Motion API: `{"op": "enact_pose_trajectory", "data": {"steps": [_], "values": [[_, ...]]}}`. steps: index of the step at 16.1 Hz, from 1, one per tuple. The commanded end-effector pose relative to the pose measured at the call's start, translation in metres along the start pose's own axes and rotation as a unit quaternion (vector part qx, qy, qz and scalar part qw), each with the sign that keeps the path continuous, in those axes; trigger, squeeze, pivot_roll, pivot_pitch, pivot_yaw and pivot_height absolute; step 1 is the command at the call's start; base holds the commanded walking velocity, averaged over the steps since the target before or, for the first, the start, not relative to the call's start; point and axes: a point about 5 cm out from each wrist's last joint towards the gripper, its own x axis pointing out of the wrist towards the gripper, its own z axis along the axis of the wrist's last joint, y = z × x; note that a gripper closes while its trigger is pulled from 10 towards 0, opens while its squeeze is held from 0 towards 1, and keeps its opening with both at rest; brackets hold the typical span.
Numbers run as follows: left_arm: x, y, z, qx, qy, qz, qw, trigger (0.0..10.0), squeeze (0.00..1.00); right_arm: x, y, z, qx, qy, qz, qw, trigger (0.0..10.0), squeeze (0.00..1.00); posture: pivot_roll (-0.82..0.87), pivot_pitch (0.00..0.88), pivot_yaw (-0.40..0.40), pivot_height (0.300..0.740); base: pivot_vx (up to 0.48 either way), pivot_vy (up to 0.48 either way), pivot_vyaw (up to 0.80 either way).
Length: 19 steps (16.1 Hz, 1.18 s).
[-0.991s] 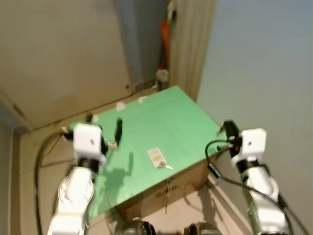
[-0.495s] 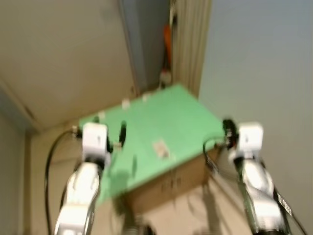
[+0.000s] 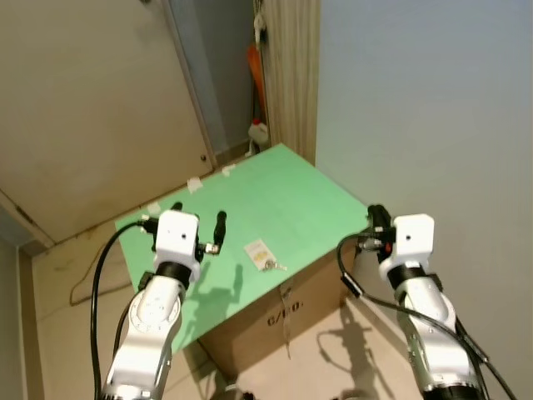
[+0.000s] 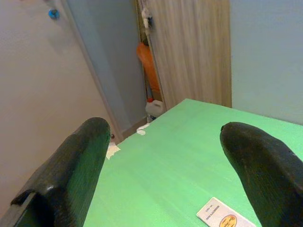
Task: Hang keys on a hook
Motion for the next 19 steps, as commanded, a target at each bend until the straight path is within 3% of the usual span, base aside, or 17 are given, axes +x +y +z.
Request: {"op": "enact_pose_trajectory", "data": {"steps": [1,3,9,12,19], "values": [[-0.001,0.001,-0.004,0.0,0.007,0.009,1.0,10.0,0.0,0.005,0.004,0.001,0.009,0.003,0.008,1.0,0.0,0.0,-0.2,0.0,0.12,0.722,0.0,0.0,0.0],[-0.002,0.002,-0.009,-0.035,0.012,0.028,0.999,10.0,0.0,0.006,0.004,0.005,0.005,0.002,0.027,1.0,0.0,0.0,-0.21,0.0,0.101,0.722,0.0,0.0,0.0],[-0.004,-0.007,-0.014,-0.01,0.006,0.03,0.999,10.0,0.0,0.02,-0.012,0.012,-0.023,0.003,0.045,0.999,0.0,0.0,-0.2,0.0,0.052,0.722,0.0,0.0,0.0],[0.001,-0.007,-0.01,-0.011,-0.005,0.037,0.999,10.0,0.0,0.023,-0.006,0.007,-0.014,0.011,0.049,0.999,0.0,0.0,-0.18,0.0,0.046,0.722,0.0,0.0,0.0],[0.012,-0.003,-0.003,-0.013,-0.016,0.039,0.999,10.0,0.0,0.02,0.007,-0.002,-0.001,0.017,0.059,0.998,0.0,0.0,-0.18,0.0,0.063,0.722,-0.263,0.0,0.0]]}}
